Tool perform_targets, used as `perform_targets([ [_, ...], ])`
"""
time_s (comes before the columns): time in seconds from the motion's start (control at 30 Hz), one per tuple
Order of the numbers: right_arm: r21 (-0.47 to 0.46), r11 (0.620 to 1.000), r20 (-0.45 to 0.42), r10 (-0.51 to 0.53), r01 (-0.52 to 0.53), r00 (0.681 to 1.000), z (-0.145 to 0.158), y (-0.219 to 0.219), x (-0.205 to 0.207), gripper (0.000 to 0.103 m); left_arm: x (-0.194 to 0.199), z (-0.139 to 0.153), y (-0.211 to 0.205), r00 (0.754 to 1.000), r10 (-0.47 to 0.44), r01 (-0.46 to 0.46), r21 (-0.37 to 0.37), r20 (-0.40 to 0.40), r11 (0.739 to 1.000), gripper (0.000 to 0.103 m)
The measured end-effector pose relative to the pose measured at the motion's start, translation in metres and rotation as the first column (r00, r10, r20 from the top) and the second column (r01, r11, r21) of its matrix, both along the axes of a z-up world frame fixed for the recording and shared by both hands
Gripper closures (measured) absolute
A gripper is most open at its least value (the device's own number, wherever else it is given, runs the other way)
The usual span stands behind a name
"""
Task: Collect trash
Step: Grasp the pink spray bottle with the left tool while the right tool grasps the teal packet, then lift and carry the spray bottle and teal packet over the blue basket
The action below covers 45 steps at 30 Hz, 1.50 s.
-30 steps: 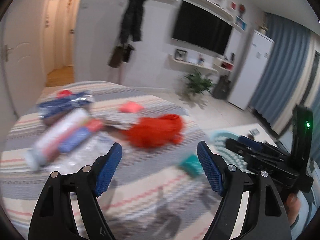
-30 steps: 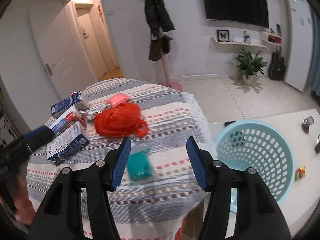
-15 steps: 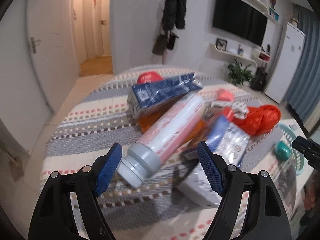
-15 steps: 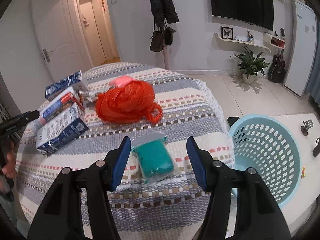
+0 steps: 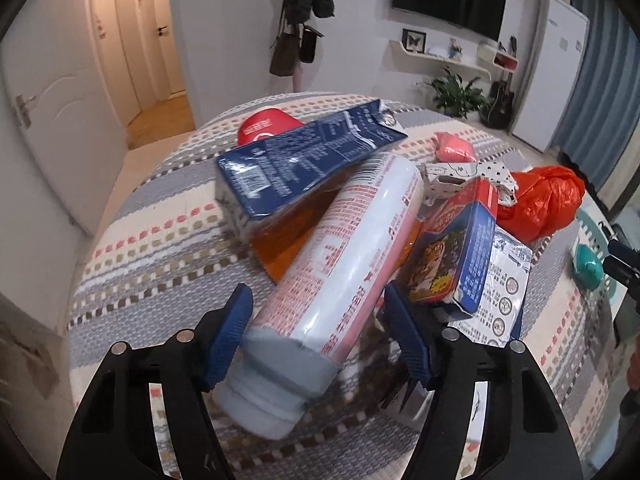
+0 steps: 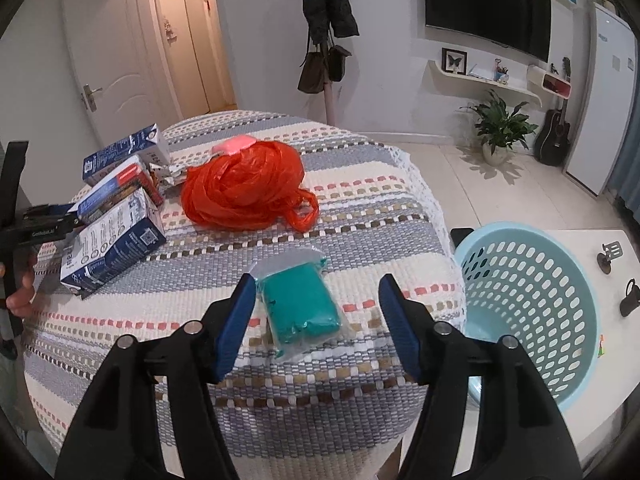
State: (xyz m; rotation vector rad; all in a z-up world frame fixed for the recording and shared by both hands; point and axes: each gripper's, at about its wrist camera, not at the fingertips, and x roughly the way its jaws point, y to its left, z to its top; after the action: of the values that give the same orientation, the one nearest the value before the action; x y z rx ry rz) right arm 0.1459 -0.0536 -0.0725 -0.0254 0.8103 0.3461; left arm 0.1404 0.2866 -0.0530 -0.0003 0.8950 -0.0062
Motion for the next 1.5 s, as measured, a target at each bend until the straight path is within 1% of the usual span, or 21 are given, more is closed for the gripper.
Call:
perform_targets([
  [0.1,-0.016,1.0,0.0,-0.001,0.001,1.0,-0.004,0.001,0.0,0.038,0.006,-0.001,-0.005,1.0,-0.004,0.004,0.005,-0.005,1.0,0.039],
  [0.2,-0.019,1.0,-0.004,0.014,-0.014,1.0,-0.009,0.002,-0.002,0.036,0.006,-0.001,-0.011,1.0,-0.01,0.01,0.015,0.008,1.0,0.043],
  [0.27,-0.024,0.999,-0.007,0.023,-0.023,1.0,-0.012,0.004,-0.002,0.034,0.005,0.0,-0.014,1.0,-0.02,0.02,0.013,0.018,1.0,0.05],
  [0.33,-0.039,0.999,-0.015,0.037,-0.038,0.999,-0.016,0.008,-0.001,0.034,0.003,0.001,-0.014,0.999,-0.02,0.021,-0.021,0.024,1.0,0.052],
  [0.43,-0.056,0.997,-0.026,0.052,-0.054,0.998,-0.021,0.014,0.002,0.034,-0.003,0.002,-0.008,0.999,-0.004,0.007,-0.084,0.033,0.996,0.053],
  [0.57,-0.068,0.994,-0.054,0.083,-0.086,0.995,-0.027,0.025,0.007,0.035,-0.015,0.003,-0.004,0.999,0.006,0.001,-0.134,0.047,0.991,0.055],
  [0.6,-0.074,0.993,-0.06,0.09,-0.094,0.994,-0.028,0.028,0.007,0.036,-0.018,0.005,-0.003,0.999,0.011,-0.002,-0.156,0.053,0.988,0.055],
  [0.63,-0.076,0.992,-0.061,0.096,-0.1,0.994,-0.029,0.03,0.007,0.044,-0.022,0.006,-0.003,0.998,0.012,-0.002,-0.165,0.06,0.986,0.055],
  [0.7,-0.087,0.99,-0.059,0.103,-0.108,0.993,-0.03,0.036,0.005,0.053,-0.03,0.008,-0.003,0.997,0.019,-0.004,-0.179,0.08,0.984,0.055],
  [0.73,-0.088,0.989,-0.058,0.114,-0.119,0.992,-0.03,0.038,0.004,0.063,-0.033,0.01,-0.003,0.996,0.023,-0.007,-0.187,0.086,0.982,0.056],
  [0.77,-0.082,0.988,-0.059,0.127,-0.132,0.99,-0.028,0.041,0.002,0.066,-0.036,0.012,-0.002,0.995,0.029,-0.01,-0.196,0.096,0.98,0.057],
  [0.83,-0.075,0.986,-0.054,0.142,-0.146,0.988,-0.024,0.046,-0.001,0.067,-0.041,0.017,-0.001,0.993,0.043,-0.018,-0.212,0.112,0.977,0.057],
  [0.9,-0.071,0.986,-0.042,0.15,-0.153,0.988,-0.02,0.05,-0.005,0.067,-0.046,0.02,-0.002,0.991,0.053,-0.026,-0.213,0.122,0.977,0.058],
  [1.0,-0.042,0.985,-0.018,0.165,-0.165,0.986,-0.012,0.053,-0.01,0.068,-0.061,0.029,-0.003,0.986,0.062,-0.025,-0.225,0.156,0.974,0.058],
  [1.13,-0.015,0.983,0.022,0.181,-0.181,0.983,0.005,0.059,-0.018,0.068,-0.074,0.043,-0.006,0.977,0.066,-0.018,-0.229,0.205,0.973,0.06],
  [1.33,0.0,0.98,0.066,0.199,-0.199,0.978,0.024,0.063,-0.028,0.068,-0.085,0.059,-0.015,0.964,0.07,-0.006,-0.242,0.256,0.97,0.061],
  [1.5,0.01,0.98,0.08,0.198,-0.199,0.977,0.03,0.059,-0.034,0.068,-0.09,0.066,-0.018,0.956,0.084,-0.01,-0.254,0.281,0.967,0.061],
])
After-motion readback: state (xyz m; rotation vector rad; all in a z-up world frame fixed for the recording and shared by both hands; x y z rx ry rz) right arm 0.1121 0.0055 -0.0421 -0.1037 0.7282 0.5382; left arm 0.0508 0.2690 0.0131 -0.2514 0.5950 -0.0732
